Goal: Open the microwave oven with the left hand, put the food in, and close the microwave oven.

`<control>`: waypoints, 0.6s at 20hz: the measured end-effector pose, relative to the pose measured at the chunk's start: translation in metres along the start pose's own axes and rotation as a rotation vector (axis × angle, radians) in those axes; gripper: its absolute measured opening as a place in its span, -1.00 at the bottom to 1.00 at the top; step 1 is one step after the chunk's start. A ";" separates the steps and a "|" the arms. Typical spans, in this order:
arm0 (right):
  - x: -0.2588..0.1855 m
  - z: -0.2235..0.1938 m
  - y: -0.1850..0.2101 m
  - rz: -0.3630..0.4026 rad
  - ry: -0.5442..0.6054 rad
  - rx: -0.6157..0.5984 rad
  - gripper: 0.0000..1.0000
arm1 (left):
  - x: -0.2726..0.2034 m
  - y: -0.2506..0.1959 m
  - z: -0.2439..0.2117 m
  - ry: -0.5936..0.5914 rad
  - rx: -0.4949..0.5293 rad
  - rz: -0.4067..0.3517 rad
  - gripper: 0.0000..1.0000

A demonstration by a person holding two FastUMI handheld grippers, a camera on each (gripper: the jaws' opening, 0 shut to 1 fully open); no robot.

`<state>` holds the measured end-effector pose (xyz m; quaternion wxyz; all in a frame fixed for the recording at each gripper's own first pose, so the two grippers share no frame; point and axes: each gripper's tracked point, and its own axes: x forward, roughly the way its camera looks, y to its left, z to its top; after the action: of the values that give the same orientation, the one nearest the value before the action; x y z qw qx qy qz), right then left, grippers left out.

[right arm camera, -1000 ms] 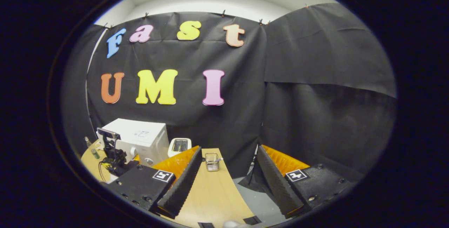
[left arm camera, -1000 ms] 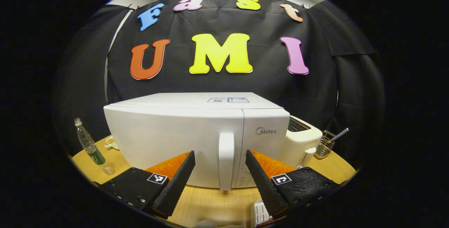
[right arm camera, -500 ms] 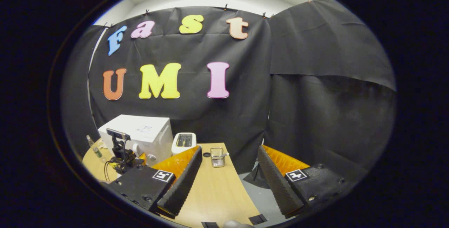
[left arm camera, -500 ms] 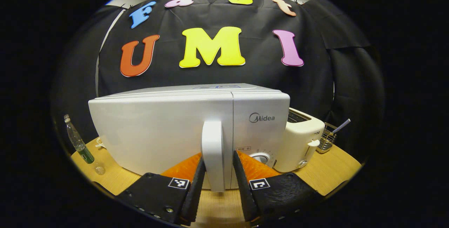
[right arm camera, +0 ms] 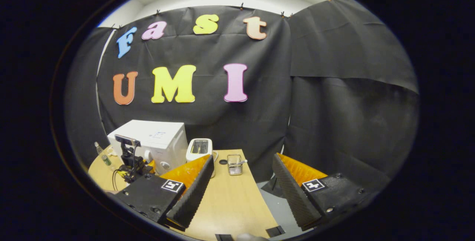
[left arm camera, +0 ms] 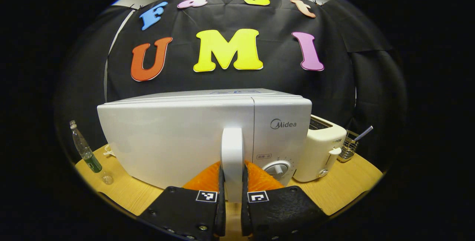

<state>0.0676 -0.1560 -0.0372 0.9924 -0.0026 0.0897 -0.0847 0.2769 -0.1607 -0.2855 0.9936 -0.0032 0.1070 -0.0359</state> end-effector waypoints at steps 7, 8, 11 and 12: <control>-0.010 0.000 0.005 0.019 -0.011 -0.007 0.83 | -0.003 0.000 -0.001 0.014 -0.005 -0.022 -0.82; -0.010 0.001 0.005 0.022 -0.012 -0.004 0.83 | -0.004 -0.001 -0.002 0.018 -0.004 -0.026 -0.81; -0.012 0.000 0.005 0.018 -0.012 -0.007 0.83 | -0.003 -0.001 -0.003 0.024 -0.001 -0.035 -0.80; -0.013 -0.001 0.004 0.016 -0.012 -0.006 1.00 | -0.004 -0.001 -0.005 0.028 -0.004 -0.039 -0.82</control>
<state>0.0555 -0.1500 -0.0364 0.9935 -0.0051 0.0842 -0.0763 0.2716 -0.1617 -0.2893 0.9911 -0.0066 0.1210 -0.0550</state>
